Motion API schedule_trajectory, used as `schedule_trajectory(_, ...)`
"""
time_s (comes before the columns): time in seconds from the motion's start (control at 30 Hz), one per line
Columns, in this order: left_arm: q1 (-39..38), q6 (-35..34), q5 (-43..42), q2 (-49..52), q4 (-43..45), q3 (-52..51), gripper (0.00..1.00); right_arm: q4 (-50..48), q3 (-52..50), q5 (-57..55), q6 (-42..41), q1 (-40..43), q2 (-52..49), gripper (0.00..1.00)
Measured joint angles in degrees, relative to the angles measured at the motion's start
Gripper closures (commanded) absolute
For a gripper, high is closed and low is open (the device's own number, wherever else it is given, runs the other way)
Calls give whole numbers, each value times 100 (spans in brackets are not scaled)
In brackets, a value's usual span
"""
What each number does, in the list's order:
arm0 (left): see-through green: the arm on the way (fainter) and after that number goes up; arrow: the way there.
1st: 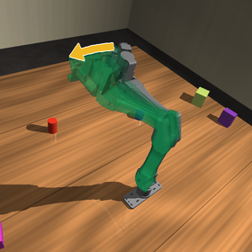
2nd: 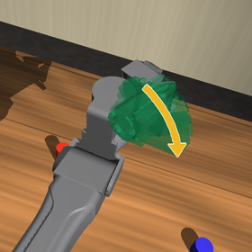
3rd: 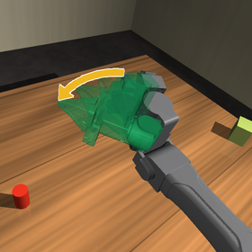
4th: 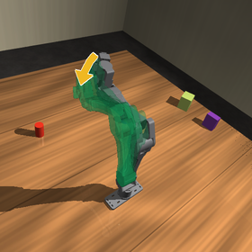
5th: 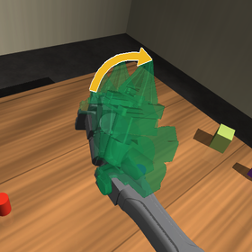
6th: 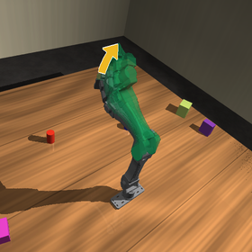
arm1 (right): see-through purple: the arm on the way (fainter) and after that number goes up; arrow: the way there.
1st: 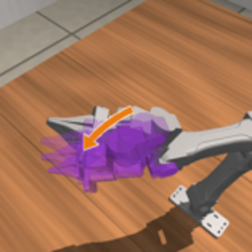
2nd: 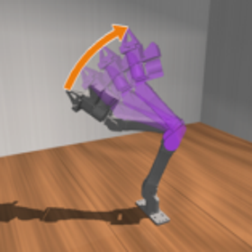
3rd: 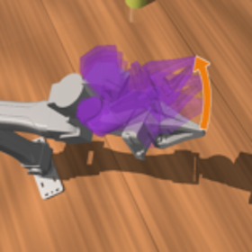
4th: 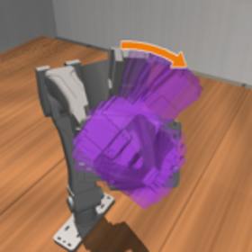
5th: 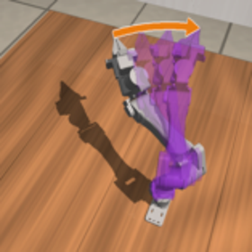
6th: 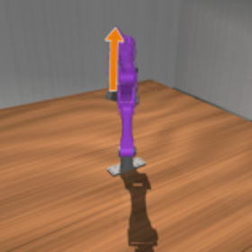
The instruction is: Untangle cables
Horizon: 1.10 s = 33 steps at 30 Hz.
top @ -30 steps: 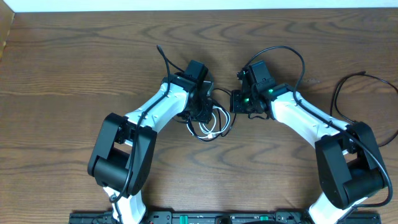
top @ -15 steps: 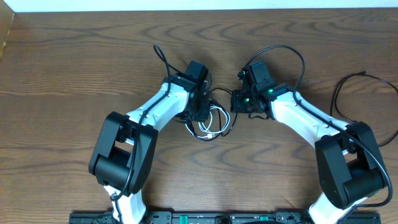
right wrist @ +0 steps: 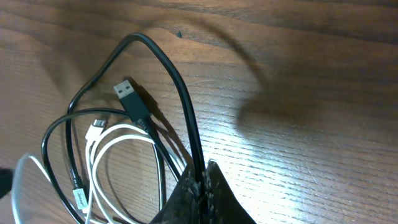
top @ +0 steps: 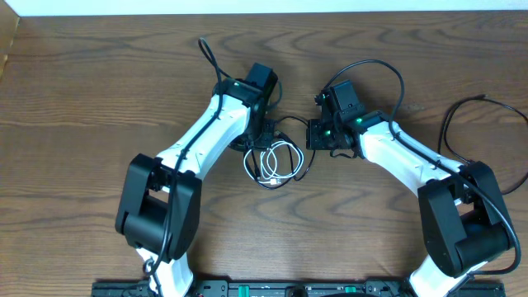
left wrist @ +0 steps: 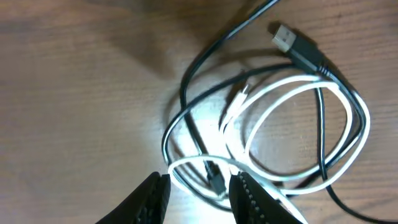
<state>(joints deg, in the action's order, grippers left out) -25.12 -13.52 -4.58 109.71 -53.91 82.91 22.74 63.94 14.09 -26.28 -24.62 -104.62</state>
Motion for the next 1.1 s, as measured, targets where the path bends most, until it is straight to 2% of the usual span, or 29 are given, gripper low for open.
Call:
schedule_trajectory(0.33, -59, -179, -758, -31, -157, -17, 59, 0, 0, -2, 74, 0, 0, 99)
schedule_trajectory(0.6, -396, -632, -909, -31, 446, -111, 60, -2, 0, -2, 131, 0, 0, 99)
schedule_trajectory(0.87, -629, -1220, -498, -31, 651, -396, 60, 0, 0, -70, 219, 0, 0, 99)
schedule_trajectory(1.1, -638, -1394, -61, -31, 1047, -632, 60, 13, 0, -367, 245, 0, 0, 99)
